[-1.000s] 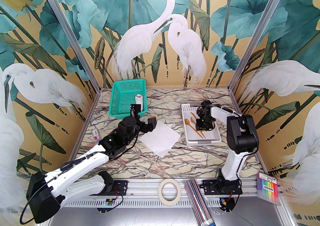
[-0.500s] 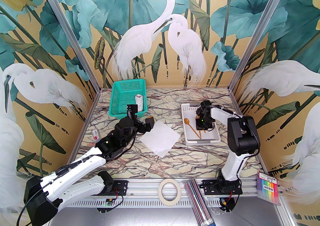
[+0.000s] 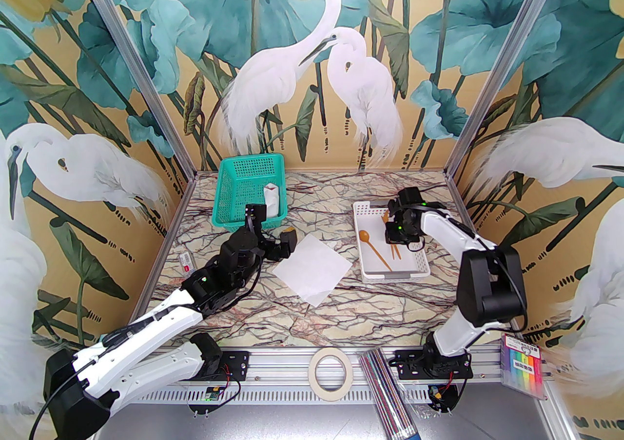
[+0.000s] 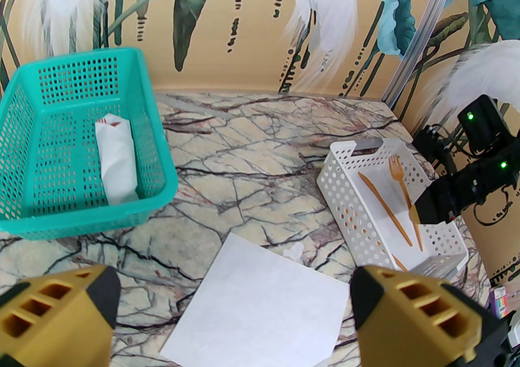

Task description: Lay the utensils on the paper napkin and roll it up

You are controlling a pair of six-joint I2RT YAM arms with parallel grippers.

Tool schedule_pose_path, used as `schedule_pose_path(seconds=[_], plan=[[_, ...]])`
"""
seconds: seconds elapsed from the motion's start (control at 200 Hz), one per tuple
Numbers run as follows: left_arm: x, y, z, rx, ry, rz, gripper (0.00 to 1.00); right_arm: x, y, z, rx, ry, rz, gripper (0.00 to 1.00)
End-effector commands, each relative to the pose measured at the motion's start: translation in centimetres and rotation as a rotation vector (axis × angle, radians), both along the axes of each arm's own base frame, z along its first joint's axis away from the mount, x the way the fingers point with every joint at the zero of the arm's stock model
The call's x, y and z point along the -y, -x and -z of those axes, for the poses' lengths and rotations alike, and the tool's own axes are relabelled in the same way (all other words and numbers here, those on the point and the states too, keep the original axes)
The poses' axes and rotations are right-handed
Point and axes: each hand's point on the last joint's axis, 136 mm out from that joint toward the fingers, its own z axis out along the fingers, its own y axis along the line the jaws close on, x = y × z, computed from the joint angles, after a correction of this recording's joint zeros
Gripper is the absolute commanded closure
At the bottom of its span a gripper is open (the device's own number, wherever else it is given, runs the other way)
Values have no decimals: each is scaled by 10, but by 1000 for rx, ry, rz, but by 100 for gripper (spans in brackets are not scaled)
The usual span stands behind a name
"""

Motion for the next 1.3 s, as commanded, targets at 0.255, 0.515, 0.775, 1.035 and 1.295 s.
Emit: schedule_pose_path(seconds=[0.255, 0.515, 0.775, 1.035, 1.295], plan=[[-24, 8, -25, 96, -50, -40, 1, -27, 16, -79, 137, -153, -15, 85], [-17, 9, 4, 53, 7, -29, 0, -71, 34, -117, 189, -230, -83, 85], [-22, 20, 44, -66, 47, -43, 1, -134, 44, -128, 195, -318, -161, 85], [-36, 35, 70, -145, 102, -89, 1, -191, 52, -100, 120, -365, -220, 85], [-46, 42, 87, -194, 96, -120, 1, -232, 54, -57, 27, -374, -239, 85]])
